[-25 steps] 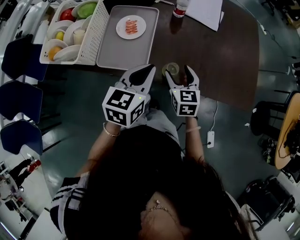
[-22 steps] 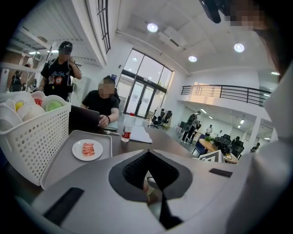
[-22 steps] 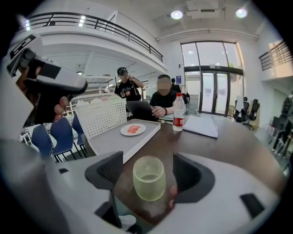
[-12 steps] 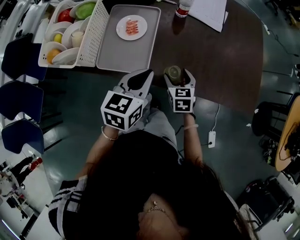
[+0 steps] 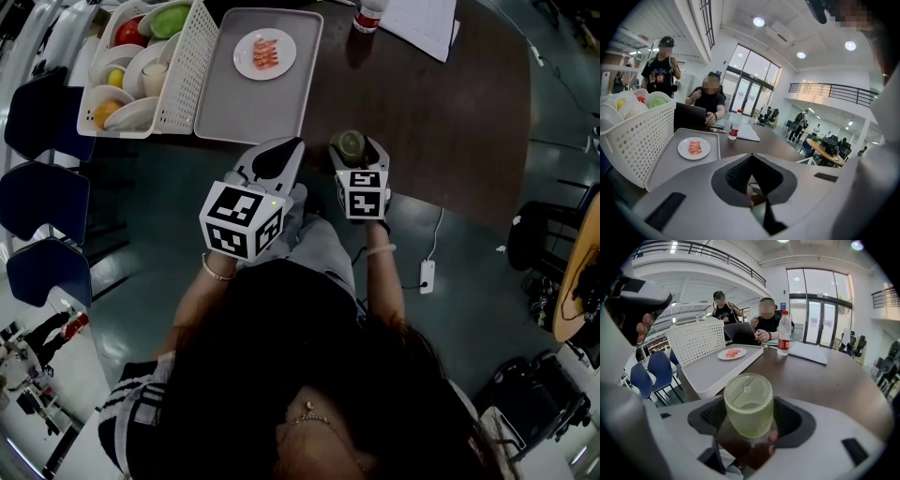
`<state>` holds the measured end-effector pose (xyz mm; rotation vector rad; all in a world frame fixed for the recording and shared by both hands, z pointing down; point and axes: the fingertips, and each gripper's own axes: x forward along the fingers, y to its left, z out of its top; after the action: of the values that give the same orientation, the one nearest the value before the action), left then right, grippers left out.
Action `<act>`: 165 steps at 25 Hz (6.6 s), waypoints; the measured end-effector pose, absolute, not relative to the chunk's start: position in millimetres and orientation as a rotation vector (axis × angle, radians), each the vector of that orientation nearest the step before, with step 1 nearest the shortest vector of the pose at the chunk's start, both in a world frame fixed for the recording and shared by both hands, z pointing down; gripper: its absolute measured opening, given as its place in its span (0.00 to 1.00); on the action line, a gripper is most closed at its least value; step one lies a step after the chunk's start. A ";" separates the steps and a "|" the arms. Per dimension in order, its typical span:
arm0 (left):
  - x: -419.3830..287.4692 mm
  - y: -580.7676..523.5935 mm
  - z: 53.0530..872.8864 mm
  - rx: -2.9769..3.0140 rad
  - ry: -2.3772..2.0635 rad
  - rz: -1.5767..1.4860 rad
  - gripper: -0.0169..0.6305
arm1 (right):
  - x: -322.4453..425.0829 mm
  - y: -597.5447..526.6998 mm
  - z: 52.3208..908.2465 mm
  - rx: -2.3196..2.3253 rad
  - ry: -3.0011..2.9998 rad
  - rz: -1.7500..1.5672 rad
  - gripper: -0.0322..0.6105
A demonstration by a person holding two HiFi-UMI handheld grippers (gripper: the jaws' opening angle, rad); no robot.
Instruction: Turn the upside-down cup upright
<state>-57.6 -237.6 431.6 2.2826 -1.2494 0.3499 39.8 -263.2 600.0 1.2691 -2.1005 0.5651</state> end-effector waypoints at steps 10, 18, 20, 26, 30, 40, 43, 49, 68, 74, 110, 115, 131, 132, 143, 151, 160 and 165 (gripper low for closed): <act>-63.5 -240.4 424.0 2.305 -1.247 0.319 0.03 | 41.0 -264.7 578.7 1.325 -2.131 0.624 0.55; -60.9 -243.6 411.4 2.331 -1.225 0.265 0.03 | 45.2 -262.0 535.0 1.398 -2.239 0.740 0.55; -59.5 -244.6 408.6 2.339 -1.222 0.251 0.03 | 47.5 -261.9 526.0 1.418 -2.268 0.767 0.55; -56.8 -244.3 401.0 2.354 -1.211 0.219 0.03 | 54.5 -259.9 501.3 1.467 -2.366 0.934 0.55; -58.8 -244.5 398.0 2.358 -1.212 0.206 0.03 | 58.0 -257.1 483.0 1.500 -2.446 1.092 0.55; -61.4 -246.7 390.6 2.373 -1.194 0.167 0.03 | 61.6 -251.7 450.0 1.492 -2.611 1.454 0.55; -59.7 -246.5 384.6 2.385 -1.157 0.125 0.03 | 63.2 -250.1 441.3 1.433 -2.684 1.646 0.55; -55.8 -243.9 377.1 2.404 -1.081 0.070 0.03 | 73.2 -246.5 435.4 1.323 -2.766 1.972 0.55; -32.4 -231.3 374.7 2.456 -0.943 0.073 0.03 | 76.1 -229.5 422.5 0.654 -2.867 2.738 0.55; -29.7 -229.3 369.4 2.461 -0.885 0.016 0.05 | 76.0 -228.5 415.3 0.526 -2.905 2.772 0.55; 34.4 -211.5 375.1 2.551 -0.492 0.192 0.64 | 65.0 -220.1 403.1 0.218 -2.928 2.786 0.55; 36.1 -214.4 377.4 2.558 -0.533 0.207 0.64 | 64.0 -221.7 404.7 0.196 -2.910 2.811 0.55; 35.1 -218.9 380.3 2.579 -0.587 0.218 0.64 | 68.8 -222.4 412.7 0.157 -2.940 2.820 0.55; 34.3 -219.5 380.8 2.577 -0.592 0.223 0.64 | 69.8 -222.6 414.4 0.174 -2.937 2.823 0.55; 26.8 -231.3 389.2 2.578 -0.660 0.306 0.64 | 90.2 -226.7 444.6 0.754 -2.908 2.577 0.55; 28.3 -240.3 411.9 2.586 -0.691 0.493 0.64 | 106.1 -230.7 458.8 1.186 -2.862 2.230 0.55; 35.6 -248.2 452.2 2.610 -0.712 0.777 0.64 | 115.1 -229.0 462.2 1.419 -2.811 1.926 0.42; 41.5 -245.2 485.2 2.616 -0.691 0.963 0.64 | 119.0 -228.6 459.2 1.517 -2.788 1.773 0.29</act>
<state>41.5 -245.2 485.2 2.6164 -0.6913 0.9631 119.0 -228.6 459.2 1.5167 -2.7882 1.7729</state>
